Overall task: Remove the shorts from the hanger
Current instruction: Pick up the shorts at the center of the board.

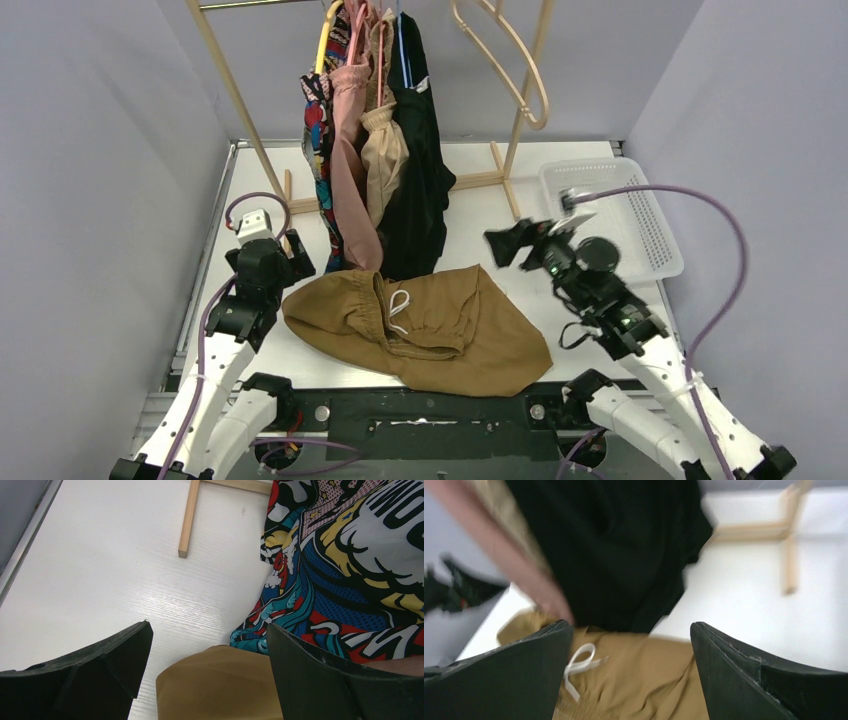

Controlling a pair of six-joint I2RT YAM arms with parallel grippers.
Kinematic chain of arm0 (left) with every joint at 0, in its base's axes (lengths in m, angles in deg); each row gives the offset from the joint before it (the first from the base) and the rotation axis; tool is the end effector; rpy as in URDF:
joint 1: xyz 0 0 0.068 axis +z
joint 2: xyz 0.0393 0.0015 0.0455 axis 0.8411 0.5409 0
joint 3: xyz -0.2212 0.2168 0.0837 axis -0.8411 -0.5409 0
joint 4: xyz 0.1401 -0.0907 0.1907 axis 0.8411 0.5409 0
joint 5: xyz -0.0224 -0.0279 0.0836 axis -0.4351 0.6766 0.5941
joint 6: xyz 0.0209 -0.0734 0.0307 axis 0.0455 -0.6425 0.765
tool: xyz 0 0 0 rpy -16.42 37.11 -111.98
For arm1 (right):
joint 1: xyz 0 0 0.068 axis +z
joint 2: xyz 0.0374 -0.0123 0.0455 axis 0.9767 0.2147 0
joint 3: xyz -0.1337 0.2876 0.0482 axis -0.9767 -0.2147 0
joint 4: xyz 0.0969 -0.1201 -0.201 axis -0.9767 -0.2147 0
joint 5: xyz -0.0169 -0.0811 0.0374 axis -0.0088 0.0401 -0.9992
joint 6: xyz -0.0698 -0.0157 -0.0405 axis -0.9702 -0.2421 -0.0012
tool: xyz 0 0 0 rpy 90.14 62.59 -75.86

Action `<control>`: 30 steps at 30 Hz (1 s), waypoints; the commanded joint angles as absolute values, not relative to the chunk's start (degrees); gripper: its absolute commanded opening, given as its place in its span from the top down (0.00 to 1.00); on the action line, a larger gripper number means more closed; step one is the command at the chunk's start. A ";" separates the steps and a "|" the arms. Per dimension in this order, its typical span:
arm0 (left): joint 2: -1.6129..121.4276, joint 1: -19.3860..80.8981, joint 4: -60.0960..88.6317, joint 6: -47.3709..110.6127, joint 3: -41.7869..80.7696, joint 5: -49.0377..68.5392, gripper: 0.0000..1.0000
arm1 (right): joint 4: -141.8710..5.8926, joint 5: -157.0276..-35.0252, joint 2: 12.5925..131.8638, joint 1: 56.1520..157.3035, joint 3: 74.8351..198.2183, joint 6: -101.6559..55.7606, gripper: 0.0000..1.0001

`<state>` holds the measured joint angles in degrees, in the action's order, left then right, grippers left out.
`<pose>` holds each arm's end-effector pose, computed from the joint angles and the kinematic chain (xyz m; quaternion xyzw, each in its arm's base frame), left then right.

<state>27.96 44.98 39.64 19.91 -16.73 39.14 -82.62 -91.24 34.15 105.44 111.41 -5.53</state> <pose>0.1576 -0.0079 0.2856 -0.1722 0.8420 0.0034 0.5112 0.1412 0.0786 0.3981 -0.0401 0.7519 0.3056 0.5828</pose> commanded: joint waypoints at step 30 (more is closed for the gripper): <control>28.01 45.33 37.71 19.82 -15.72 41.21 0.11 | -55.42 -78.71 84.03 150.74 109.02 -16.71 0.02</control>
